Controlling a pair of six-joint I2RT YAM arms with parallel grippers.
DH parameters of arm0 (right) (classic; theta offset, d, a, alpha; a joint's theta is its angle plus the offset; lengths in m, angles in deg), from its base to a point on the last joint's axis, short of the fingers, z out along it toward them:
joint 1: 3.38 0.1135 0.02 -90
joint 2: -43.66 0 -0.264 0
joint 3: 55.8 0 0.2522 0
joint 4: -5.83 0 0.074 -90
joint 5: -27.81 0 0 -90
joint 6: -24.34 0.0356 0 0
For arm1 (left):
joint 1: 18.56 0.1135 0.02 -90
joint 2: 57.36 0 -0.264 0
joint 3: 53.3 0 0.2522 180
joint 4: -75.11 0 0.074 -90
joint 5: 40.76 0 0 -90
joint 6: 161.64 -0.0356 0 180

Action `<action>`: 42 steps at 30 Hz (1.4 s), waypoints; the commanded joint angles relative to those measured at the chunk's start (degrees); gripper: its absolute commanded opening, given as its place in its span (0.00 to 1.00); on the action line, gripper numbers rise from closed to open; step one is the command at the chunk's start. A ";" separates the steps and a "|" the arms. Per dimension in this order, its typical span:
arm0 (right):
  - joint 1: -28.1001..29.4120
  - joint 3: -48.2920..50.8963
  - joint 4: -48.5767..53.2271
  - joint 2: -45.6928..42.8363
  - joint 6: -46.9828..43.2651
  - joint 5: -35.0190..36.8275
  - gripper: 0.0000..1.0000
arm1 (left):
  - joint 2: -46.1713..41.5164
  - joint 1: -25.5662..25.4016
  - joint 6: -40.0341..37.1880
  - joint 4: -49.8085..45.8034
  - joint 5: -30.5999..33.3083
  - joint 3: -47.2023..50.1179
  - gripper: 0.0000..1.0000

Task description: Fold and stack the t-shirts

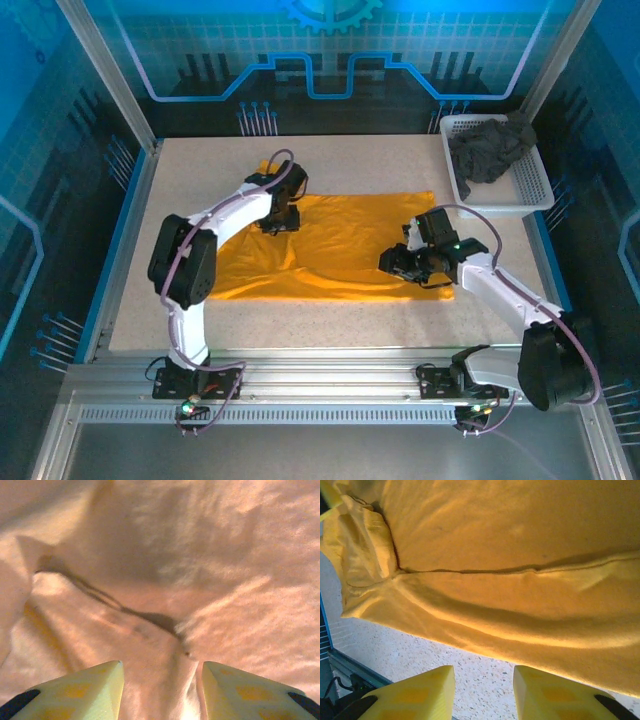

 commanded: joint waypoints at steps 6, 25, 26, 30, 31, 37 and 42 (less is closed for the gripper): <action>-2.09 3.12 0.08 -0.54 -0.39 0.06 0.37 | -2.41 0.14 4.16 1.70 -10.10 0.29 0.31; -2.27 3.05 -1.13 0.75 0.02 -0.64 0.36 | 7.41 0.26 5.85 -1.06 -4.87 0.12 0.18; -2.36 3.15 -1.09 0.71 0.09 -0.60 0.36 | 6.63 0.52 5.77 -0.60 -4.76 1.19 0.18; -2.46 3.17 -1.31 0.94 0.04 -0.81 0.36 | 4.63 1.38 5.70 0.14 -4.60 3.80 0.22; -2.46 3.00 -1.35 1.16 0.01 -0.86 0.36 | 4.49 1.56 5.63 0.23 -4.58 4.30 0.22; -2.42 2.15 -1.36 2.06 -0.24 -1.03 0.36 | 3.58 2.30 5.94 0.96 -4.66 6.28 0.26; -2.41 2.17 -1.44 2.36 -0.26 -1.07 0.36 | 2.73 2.30 6.11 0.82 -4.82 6.09 0.28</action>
